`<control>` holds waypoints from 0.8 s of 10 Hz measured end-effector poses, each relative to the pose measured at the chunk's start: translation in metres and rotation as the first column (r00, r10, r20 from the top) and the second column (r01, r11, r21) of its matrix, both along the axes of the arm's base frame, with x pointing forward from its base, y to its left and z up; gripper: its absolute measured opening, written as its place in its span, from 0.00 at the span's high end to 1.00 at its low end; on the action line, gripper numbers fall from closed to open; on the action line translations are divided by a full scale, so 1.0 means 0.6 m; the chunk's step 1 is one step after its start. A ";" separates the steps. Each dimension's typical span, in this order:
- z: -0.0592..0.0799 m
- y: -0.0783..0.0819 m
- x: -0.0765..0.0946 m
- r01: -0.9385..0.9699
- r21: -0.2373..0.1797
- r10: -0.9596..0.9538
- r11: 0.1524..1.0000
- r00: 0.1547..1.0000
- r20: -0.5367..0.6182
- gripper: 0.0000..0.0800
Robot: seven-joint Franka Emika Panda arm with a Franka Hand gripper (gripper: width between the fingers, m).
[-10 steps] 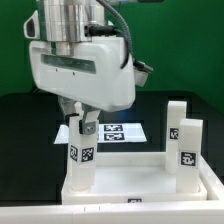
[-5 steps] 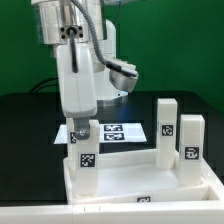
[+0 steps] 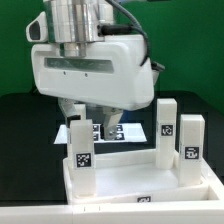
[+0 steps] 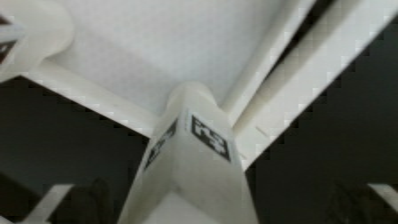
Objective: Assemble desk
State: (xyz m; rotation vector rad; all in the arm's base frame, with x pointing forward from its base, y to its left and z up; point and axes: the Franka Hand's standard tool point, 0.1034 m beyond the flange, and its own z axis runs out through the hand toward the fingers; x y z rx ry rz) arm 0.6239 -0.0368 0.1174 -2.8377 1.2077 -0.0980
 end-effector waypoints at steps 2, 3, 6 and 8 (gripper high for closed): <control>0.000 -0.004 0.000 -0.122 -0.012 0.122 0.992 0.993 0.002 0.20; 0.000 -0.007 0.000 -0.272 -0.034 0.272 0.962 0.962 0.000 0.19; -0.001 -0.016 0.001 -0.618 -0.080 0.619 0.782 0.785 -0.016 0.19; -0.001 -0.016 0.001 -0.593 -0.076 0.594 0.802 0.805 -0.013 0.34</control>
Offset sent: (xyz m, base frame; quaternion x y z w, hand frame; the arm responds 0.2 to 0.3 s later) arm -0.0044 -0.0014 0.0004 0.0022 0.0114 -0.4962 0.8681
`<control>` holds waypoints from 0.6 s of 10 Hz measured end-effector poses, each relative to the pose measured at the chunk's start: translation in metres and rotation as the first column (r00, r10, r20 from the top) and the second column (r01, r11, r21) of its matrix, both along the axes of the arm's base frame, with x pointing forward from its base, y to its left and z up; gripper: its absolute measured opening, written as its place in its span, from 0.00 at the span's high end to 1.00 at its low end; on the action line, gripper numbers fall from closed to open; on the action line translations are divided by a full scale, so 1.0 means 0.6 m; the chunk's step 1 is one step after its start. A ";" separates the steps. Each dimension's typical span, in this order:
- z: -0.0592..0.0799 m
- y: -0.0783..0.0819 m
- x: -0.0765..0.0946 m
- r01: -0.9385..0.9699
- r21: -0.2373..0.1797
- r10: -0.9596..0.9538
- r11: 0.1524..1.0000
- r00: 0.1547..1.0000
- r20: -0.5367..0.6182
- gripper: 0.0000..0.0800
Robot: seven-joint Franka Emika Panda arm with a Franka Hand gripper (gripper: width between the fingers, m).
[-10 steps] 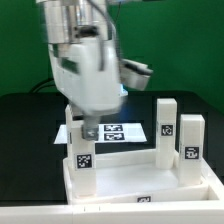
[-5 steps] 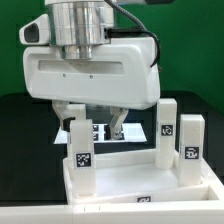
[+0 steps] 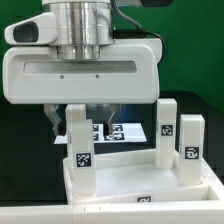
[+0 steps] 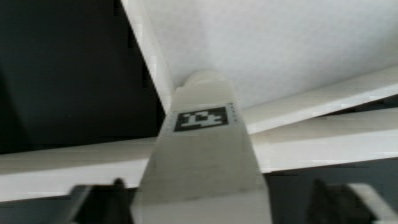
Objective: Assemble desk
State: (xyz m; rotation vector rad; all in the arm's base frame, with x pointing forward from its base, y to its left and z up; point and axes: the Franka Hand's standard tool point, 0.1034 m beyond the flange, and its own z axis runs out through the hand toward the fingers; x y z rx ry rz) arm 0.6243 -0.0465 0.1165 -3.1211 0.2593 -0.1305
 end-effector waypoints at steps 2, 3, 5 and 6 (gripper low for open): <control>-0.001 0.000 0.000 0.144 0.011 -0.144 0.990 0.990 -0.002 0.64; -0.001 0.001 0.002 0.257 0.019 -0.257 0.966 0.966 0.003 0.64; -0.002 0.006 0.005 0.543 0.037 -0.544 0.839 0.839 0.003 0.64; 0.000 0.006 0.008 0.703 0.046 -0.703 0.710 0.711 -0.023 0.64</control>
Offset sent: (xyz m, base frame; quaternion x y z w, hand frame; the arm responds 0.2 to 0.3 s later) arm 0.0017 -0.0093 0.0024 -0.0540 0.0504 0.2202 0.9727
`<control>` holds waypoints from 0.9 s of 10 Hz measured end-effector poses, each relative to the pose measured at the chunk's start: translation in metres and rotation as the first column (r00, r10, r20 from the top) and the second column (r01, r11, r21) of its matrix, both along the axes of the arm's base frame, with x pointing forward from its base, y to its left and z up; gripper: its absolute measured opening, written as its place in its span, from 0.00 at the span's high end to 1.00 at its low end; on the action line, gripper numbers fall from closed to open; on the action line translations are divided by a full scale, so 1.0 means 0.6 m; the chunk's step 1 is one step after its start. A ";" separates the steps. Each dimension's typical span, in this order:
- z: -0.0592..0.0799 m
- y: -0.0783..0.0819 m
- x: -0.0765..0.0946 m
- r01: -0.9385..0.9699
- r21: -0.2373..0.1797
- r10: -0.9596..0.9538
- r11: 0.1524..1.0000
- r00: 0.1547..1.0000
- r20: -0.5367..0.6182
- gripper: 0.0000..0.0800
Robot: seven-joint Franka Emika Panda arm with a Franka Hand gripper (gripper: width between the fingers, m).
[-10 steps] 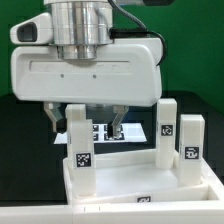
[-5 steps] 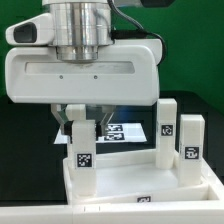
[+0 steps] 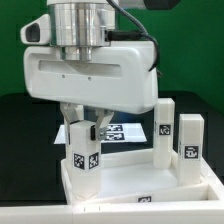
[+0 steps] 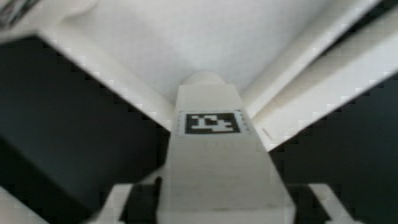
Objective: Assemble desk
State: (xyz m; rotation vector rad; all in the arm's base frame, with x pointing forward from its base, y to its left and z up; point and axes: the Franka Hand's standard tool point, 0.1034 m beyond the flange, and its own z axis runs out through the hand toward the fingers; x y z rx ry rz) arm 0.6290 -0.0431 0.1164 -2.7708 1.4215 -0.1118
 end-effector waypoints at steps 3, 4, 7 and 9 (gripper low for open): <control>-0.004 -0.014 0.000 0.526 0.119 -0.528 0.842 0.849 -0.018 0.64; -0.003 -0.013 0.002 0.564 0.116 -0.564 0.818 0.825 -0.032 0.64; -0.006 -0.010 -0.001 0.593 0.113 -0.592 0.797 0.804 -0.044 0.40; -0.005 -0.011 0.000 0.317 0.102 -0.318 0.943 0.948 -0.007 0.23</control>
Offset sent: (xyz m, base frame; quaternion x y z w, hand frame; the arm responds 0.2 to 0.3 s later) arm 0.0126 -0.0081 0.0109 -0.0095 0.0012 0.1760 0.9844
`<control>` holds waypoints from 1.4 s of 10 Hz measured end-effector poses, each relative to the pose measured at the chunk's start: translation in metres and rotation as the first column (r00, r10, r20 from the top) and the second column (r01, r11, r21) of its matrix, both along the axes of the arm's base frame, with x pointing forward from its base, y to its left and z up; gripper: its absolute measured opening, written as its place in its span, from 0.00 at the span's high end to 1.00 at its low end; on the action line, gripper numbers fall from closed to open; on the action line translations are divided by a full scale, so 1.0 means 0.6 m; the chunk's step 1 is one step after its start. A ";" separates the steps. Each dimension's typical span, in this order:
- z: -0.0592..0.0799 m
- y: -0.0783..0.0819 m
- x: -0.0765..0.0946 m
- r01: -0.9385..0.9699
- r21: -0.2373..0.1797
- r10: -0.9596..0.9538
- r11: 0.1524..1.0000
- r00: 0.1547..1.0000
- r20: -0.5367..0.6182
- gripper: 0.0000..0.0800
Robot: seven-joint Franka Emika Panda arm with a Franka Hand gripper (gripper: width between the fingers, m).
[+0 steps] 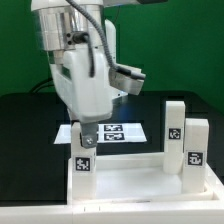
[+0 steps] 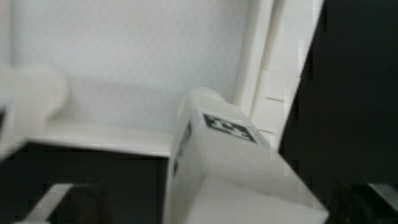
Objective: Assemble desk
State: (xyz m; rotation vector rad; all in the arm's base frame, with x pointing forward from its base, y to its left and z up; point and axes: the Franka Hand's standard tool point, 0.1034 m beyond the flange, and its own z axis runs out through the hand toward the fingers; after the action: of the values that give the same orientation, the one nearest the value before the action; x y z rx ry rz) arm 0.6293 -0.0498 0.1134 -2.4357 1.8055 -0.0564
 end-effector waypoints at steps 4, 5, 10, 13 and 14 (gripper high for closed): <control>-0.001 0.000 -0.001 -0.425 -0.048 0.426 0.904 0.904 0.014 0.19; -0.001 0.000 -0.001 -0.508 -0.065 0.510 0.859 0.860 0.010 0.19; 0.005 -0.002 0.011 -0.803 -0.152 0.810 0.576 0.586 -0.028 0.45; 0.004 -0.003 0.010 -0.647 -0.134 0.652 0.751 0.759 -0.010 0.65; 0.003 -0.006 0.010 -0.530 -0.121 0.533 0.840 0.846 -0.004 0.65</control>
Offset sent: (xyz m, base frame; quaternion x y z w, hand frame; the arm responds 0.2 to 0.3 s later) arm 0.0000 0.0000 0.0000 0.0000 0.0000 -0.1938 0.9810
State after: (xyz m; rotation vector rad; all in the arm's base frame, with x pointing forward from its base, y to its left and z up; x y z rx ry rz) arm 0.6351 -0.0534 0.1153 -2.9074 1.0737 -0.1537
